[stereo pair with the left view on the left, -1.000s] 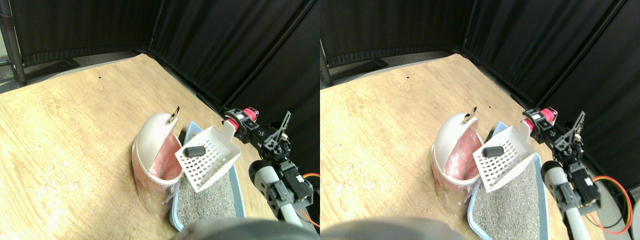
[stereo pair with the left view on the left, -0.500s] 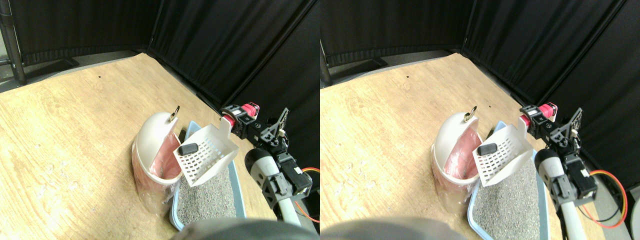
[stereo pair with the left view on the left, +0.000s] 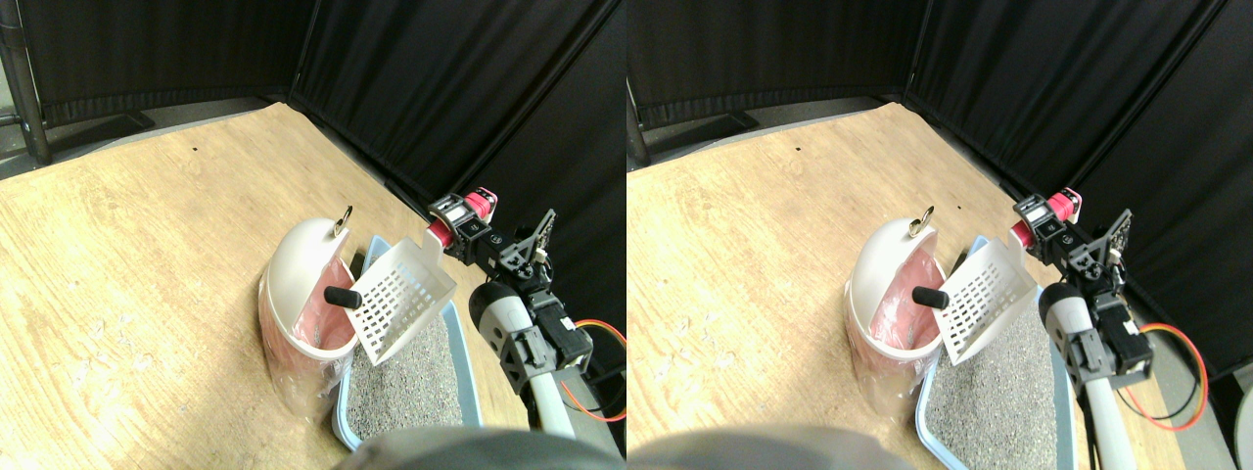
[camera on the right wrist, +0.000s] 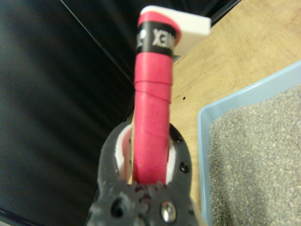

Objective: Scoop (unimanual)

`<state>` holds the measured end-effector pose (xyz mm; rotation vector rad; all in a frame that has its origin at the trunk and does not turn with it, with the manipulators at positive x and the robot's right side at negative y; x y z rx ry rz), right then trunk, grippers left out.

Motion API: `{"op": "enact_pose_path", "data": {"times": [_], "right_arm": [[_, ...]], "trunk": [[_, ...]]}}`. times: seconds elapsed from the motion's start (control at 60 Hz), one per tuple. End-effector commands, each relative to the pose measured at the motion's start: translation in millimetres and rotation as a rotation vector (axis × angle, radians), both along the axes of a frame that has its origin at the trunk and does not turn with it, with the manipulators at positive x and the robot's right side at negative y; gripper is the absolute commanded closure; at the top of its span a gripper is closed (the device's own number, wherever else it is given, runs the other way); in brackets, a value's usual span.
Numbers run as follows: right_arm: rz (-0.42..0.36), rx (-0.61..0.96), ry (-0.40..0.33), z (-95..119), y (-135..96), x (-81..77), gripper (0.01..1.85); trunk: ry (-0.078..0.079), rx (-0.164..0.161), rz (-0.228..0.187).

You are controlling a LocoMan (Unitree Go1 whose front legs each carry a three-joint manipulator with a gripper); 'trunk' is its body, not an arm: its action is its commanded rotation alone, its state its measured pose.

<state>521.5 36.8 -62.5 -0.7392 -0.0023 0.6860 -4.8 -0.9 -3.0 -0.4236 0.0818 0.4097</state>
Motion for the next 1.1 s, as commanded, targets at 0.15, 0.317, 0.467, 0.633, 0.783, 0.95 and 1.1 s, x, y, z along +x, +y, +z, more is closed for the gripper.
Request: {"op": "enact_pose_path", "data": {"times": [0.15,0.317,0.467,0.633,0.783,0.95,1.1], "right_arm": [[0.033,0.034,-0.05,6.6,12.6,-0.2,1.62],[0.015,0.104,-0.016,8.3,8.7,0.2,1.79],[-0.045,0.194,0.045,11.0,0.0,2.9,1.8],[-0.142,0.364,0.146,14.8,-14.5,7.1,1.8],[-0.192,0.508,0.16,13.9,-38.3,12.2,1.8],[-0.244,0.624,0.141,11.9,-68.0,15.7,1.8],[-0.317,0.709,0.115,5.6,-97.2,14.5,1.8]], "trunk": [[-0.024,-0.087,0.272],[-0.027,-0.069,0.255],[-0.028,-0.051,0.227],[-0.03,-0.032,0.197],[-0.032,-0.011,0.164],[-0.026,0.018,0.11],[-0.021,0.052,0.049]]}}
